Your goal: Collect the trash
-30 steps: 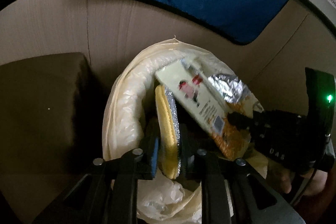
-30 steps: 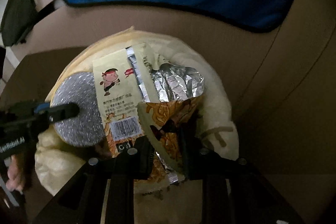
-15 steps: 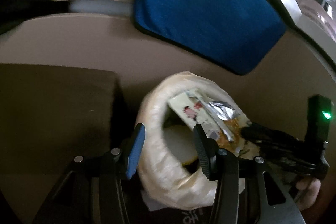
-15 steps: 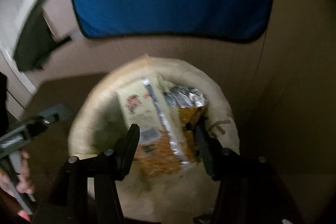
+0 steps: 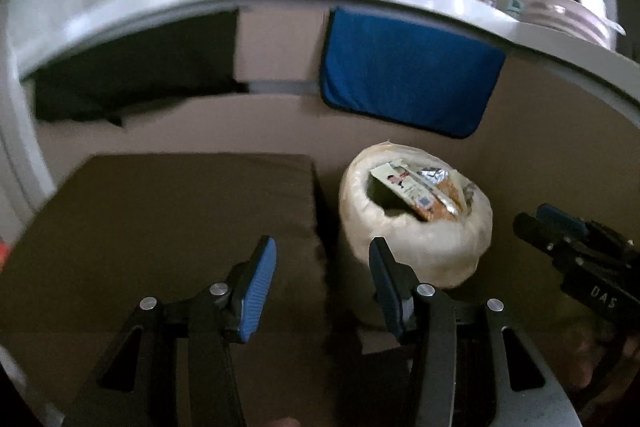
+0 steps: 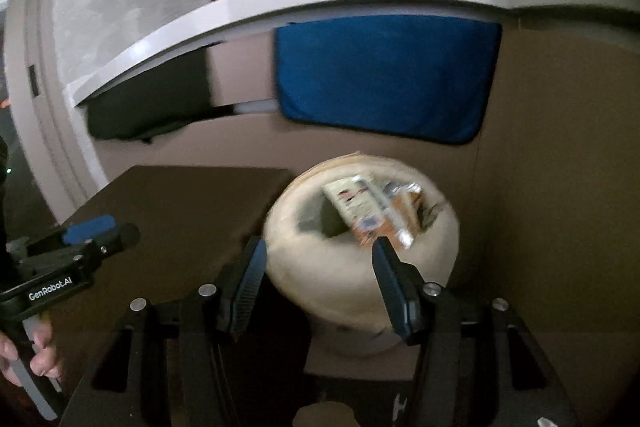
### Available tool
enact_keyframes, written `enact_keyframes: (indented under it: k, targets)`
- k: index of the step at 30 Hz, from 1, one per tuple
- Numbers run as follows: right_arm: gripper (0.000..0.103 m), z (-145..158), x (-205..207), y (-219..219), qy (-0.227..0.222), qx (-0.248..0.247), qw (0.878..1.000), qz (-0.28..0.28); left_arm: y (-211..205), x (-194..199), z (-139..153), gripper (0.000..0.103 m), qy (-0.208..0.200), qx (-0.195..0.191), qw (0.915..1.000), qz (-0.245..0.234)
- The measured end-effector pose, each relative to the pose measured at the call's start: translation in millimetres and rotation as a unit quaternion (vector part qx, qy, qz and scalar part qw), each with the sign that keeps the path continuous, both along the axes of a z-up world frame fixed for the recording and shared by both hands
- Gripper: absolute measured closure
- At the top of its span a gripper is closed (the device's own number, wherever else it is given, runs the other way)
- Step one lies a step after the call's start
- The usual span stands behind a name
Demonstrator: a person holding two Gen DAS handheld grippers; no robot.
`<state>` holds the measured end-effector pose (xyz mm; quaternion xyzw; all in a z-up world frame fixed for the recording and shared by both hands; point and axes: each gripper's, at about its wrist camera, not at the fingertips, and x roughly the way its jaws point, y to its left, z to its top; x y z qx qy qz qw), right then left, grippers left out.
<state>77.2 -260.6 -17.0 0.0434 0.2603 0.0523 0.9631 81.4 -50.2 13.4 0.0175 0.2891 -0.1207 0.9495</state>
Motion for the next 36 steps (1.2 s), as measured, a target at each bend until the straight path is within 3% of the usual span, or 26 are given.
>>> enact_keyframes:
  k: [6,10,14,25,36]
  targets:
    - [0.051,-3,-71,36,-0.021,-0.018,1.000,0.005,19,-66,12,0.053,-0.064,0.016,0.9976,0.022]
    - [0.051,-6,-86,47,-0.020,0.010,1.000,0.003,24,-81,7,0.053,-0.041,0.018,0.9987,0.026]
    - [0.051,-4,-97,62,-0.030,-0.008,0.999,0.005,26,-96,9,0.053,-0.055,0.048,0.9951,0.066]
    - [0.051,-1,-106,69,-0.040,-0.001,0.999,0.002,49,-114,20,0.053,-0.080,0.020,0.9917,0.098]
    - [0.051,1,-108,70,-0.048,-0.001,0.999,0.005,51,-118,23,0.053,-0.085,0.015,0.9915,0.098]
